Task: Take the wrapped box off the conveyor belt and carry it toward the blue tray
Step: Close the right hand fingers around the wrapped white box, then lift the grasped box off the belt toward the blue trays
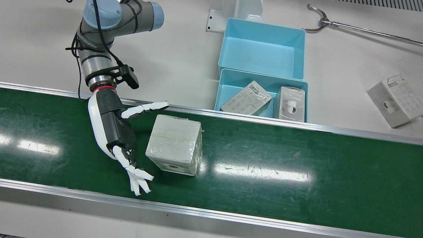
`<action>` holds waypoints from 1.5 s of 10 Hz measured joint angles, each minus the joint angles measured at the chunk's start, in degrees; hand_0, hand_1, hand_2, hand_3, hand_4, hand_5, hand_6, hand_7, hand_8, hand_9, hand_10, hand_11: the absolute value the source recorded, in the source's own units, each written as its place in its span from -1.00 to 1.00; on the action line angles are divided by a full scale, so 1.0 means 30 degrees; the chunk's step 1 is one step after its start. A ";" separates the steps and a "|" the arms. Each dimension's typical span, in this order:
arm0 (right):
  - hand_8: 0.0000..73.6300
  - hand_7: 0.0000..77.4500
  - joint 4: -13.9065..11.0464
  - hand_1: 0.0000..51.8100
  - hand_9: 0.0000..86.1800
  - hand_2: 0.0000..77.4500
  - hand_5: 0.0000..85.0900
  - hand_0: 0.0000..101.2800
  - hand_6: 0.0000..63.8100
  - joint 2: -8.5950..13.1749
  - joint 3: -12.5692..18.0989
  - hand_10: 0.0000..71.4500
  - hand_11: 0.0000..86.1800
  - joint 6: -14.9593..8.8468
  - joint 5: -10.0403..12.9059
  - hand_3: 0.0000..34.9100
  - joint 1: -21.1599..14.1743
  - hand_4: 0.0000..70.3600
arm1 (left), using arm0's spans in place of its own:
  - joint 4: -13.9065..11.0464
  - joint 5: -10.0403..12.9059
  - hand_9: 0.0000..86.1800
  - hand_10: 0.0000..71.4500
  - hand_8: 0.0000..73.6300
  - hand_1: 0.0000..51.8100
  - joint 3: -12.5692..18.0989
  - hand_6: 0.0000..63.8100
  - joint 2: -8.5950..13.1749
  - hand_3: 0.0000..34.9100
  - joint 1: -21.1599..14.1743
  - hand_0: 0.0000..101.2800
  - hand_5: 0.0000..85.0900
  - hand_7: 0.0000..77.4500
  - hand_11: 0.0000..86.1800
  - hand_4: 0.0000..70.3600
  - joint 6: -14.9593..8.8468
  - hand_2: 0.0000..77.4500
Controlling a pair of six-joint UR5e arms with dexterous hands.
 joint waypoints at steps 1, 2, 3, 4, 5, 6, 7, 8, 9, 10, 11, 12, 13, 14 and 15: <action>-0.96 -0.92 0.0173 -0.43 -0.89 -0.73 -0.58 -0.06 -0.91 -0.0005 -0.0057 -1.00 -0.97 -0.0025 -0.0011 -1.00 0.0004 -0.72 | 0.0001 0.0000 -1.00 -0.98 -0.99 -1.00 -0.0001 -0.98 0.0000 -1.00 0.0000 -1.00 -0.97 -0.99 -0.99 -1.00 0.0000 -0.97; -0.96 -0.92 0.0250 -0.43 -0.89 -0.73 -0.58 -0.06 -0.91 -0.0023 -0.0092 -1.00 -0.97 -0.0054 -0.0021 -1.00 0.0004 -0.72 | 0.0000 0.0000 -1.00 -0.98 -0.99 -1.00 0.0000 -0.98 0.0000 -1.00 0.0000 -1.00 -0.97 -0.99 -0.99 -1.00 0.0000 -0.97; -0.96 -0.92 0.0293 -0.43 -0.89 -0.70 -0.58 -0.06 -0.91 -0.0056 -0.0109 -1.00 -0.97 -0.0090 -0.0029 -1.00 -0.0002 -0.72 | 0.0000 0.0000 -1.00 -0.98 -0.99 -1.00 0.0000 -0.98 0.0000 -1.00 0.0000 -1.00 -0.97 -0.99 -0.99 -1.00 0.0000 -0.97; -0.96 -0.92 0.0304 -0.43 -0.89 -0.70 -0.56 -0.06 -0.91 -0.0081 -0.0114 -1.00 -0.97 -0.0142 -0.0031 -1.00 -0.0009 -0.72 | 0.0000 0.0000 -1.00 -0.98 -0.99 -1.00 0.0000 -0.98 0.0000 -1.00 0.0000 -1.00 -0.97 -0.99 -0.99 -1.00 -0.0001 -0.97; -0.96 -0.92 0.0275 -0.43 -0.89 -0.70 -0.56 -0.06 -0.91 -0.0095 -0.0121 -1.00 -0.97 -0.0204 -0.0034 -1.00 -0.0016 -0.72 | 0.0000 0.0000 -0.99 -0.98 -0.99 -1.00 0.0000 -0.98 0.0000 -1.00 0.0000 -1.00 -0.97 -0.99 -0.99 -1.00 0.0000 -0.99; -0.93 -0.75 0.0208 -0.20 -0.85 -0.51 -0.35 -0.04 -0.80 -0.0102 -0.0135 -1.00 -0.97 -0.0244 -0.0034 -1.00 -0.0013 -0.63 | 0.0000 0.0000 -1.00 -1.00 -0.99 -1.00 0.0000 -0.98 0.0000 -1.00 -0.0001 -1.00 -0.97 -0.99 -0.99 -1.00 0.0000 -0.99; -0.66 -0.55 0.0035 -0.12 -0.70 -0.35 -0.24 0.01 -0.59 -0.0101 -0.0186 -1.00 -0.97 -0.0256 -0.0033 -1.00 -0.0012 -0.49 | 0.0000 0.0000 -1.00 -1.00 -0.99 -1.00 -0.0001 -0.98 0.0000 -1.00 0.0000 -1.00 -0.97 -0.99 -0.99 -1.00 0.0000 -0.97; -0.66 -0.55 -0.0283 -0.12 -0.70 -0.35 -0.24 0.01 -0.59 -0.0071 -0.0235 -1.00 -0.97 -0.0237 -0.0027 -1.00 -0.0013 -0.49 | 0.0000 0.0000 -1.00 -0.98 -0.99 -1.00 0.0000 -0.98 0.0000 -1.00 0.0000 -1.00 -0.97 -0.99 -0.99 -1.00 0.0000 -0.97; -0.42 -0.34 -0.0634 -0.49 -0.49 -0.16 -0.14 -0.02 -0.33 -0.0036 -0.0260 -0.82 -0.99 -0.0198 -0.0012 -1.00 -0.0011 -0.40 | 0.0000 0.0000 -1.00 -0.98 -0.99 -1.00 0.0000 -0.98 0.0000 -1.00 0.0000 -1.00 -0.97 -0.99 -0.99 -1.00 0.0000 -0.97; -0.16 -0.28 -0.0873 -0.73 -0.29 -0.04 -0.04 -0.02 -0.20 -0.0008 -0.0226 -0.51 -0.97 -0.0152 0.0013 -0.99 0.0025 -0.38 | 0.0000 0.0000 -1.00 -0.98 -0.99 -1.00 0.0001 -0.98 0.0000 -1.00 0.0000 -1.00 -0.97 -0.99 -0.99 -1.00 0.0000 -0.99; -0.02 -0.17 -0.1001 -0.81 -0.23 -0.06 0.12 -0.09 0.03 0.0031 -0.0066 -0.25 -0.77 -0.0115 0.0033 -1.00 0.0134 -0.40 | 0.0000 0.0000 -1.00 -0.98 -0.99 -1.00 0.0000 -0.98 0.0000 -1.00 0.0000 -1.00 -0.97 -0.99 -0.99 -1.00 0.0000 -0.97; -0.02 -0.17 -0.1049 -0.81 -0.23 -0.06 0.12 -0.09 0.03 0.0122 0.0344 -0.25 -0.77 -0.0140 0.0028 -1.00 0.0216 -0.40 | 0.0000 0.0000 -1.00 -0.98 -0.99 -1.00 0.0000 -0.98 0.0000 -1.00 0.0000 -1.00 -0.97 -0.99 -0.99 -1.00 0.0000 -0.97; 0.23 -0.11 -0.1083 -0.85 -0.03 -0.07 0.15 -0.10 0.09 0.0379 0.0877 0.25 -0.32 -0.0198 -0.0010 -1.00 0.0229 -0.40 | 0.0001 0.0000 -1.00 -0.98 -0.99 -1.00 0.0000 -0.98 0.0000 -1.00 0.0000 -1.00 -0.97 -0.99 -0.99 -1.00 0.0000 -0.97; 0.45 -0.01 -0.1105 -0.85 0.19 -0.07 0.19 -0.16 0.23 0.0707 0.1289 0.47 -0.13 -0.0231 -0.0055 -1.00 0.0033 -0.40 | 0.0000 0.0000 -1.00 -0.98 -0.99 -1.00 0.0000 -0.98 0.0000 -1.00 0.0000 -1.00 -0.97 -0.99 -0.99 -1.00 0.0000 -0.97; 0.45 -0.01 -0.1170 -0.85 0.19 -0.07 0.19 -0.16 0.23 0.1001 0.1628 0.62 0.06 -0.0245 -0.0064 -1.00 -0.0372 -0.40 | 0.0001 0.0000 -1.00 -0.98 -0.99 -1.00 0.0000 -0.98 0.0000 -1.00 0.0000 -1.00 -0.97 -0.99 -0.99 -1.00 0.0000 -0.97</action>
